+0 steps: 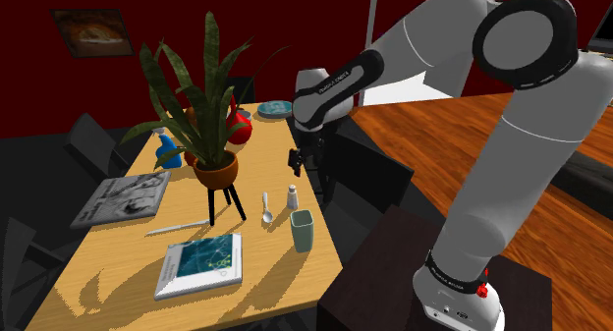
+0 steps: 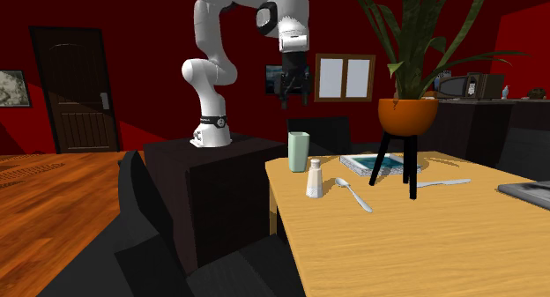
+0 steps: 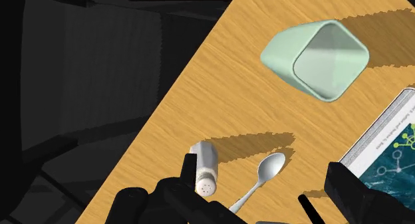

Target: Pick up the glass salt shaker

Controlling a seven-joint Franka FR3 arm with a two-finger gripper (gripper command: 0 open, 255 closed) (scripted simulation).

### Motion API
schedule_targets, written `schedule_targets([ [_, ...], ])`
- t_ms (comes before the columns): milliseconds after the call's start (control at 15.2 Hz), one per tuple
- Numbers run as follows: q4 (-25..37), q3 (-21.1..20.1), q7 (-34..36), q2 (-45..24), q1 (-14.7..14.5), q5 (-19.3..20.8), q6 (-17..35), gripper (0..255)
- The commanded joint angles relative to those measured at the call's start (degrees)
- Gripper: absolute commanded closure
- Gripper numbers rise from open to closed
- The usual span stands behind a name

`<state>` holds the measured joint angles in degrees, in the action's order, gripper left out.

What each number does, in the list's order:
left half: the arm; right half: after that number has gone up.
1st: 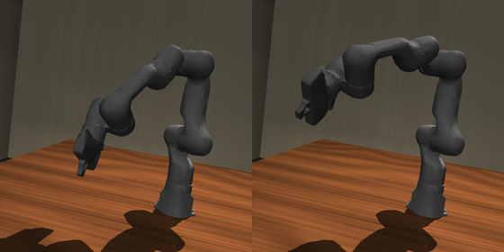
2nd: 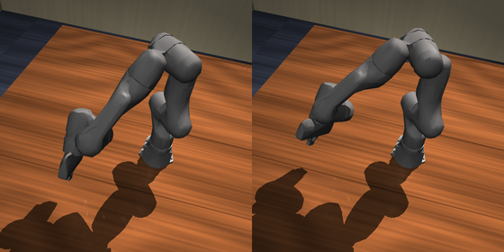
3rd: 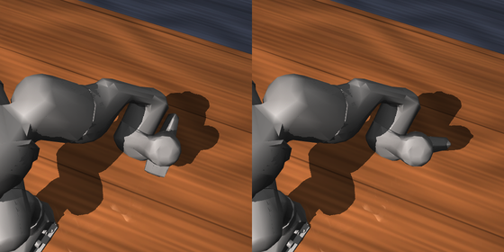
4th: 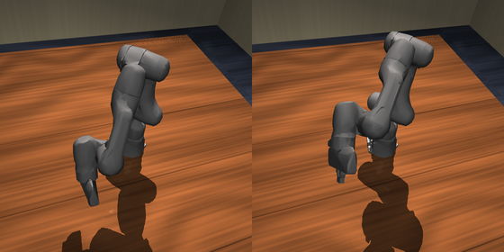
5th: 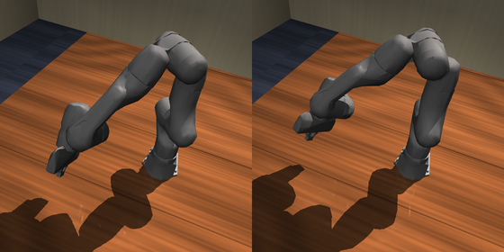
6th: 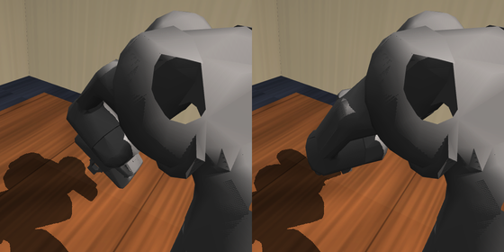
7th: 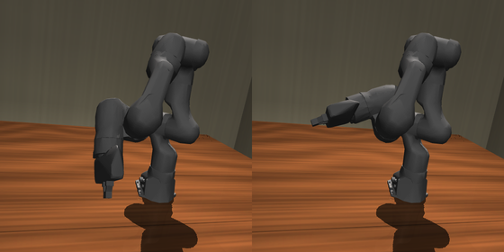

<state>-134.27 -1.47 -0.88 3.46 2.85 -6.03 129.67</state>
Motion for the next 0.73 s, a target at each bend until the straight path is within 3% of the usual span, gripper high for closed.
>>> schedule_targets([
  [0,2.15,0.33,-0.50,-4.99,0.30,-0.32,2.84,0],
  [660,16.84,0.99,-2.15,-27.23,1.81,-2.37,10.20,0],
])
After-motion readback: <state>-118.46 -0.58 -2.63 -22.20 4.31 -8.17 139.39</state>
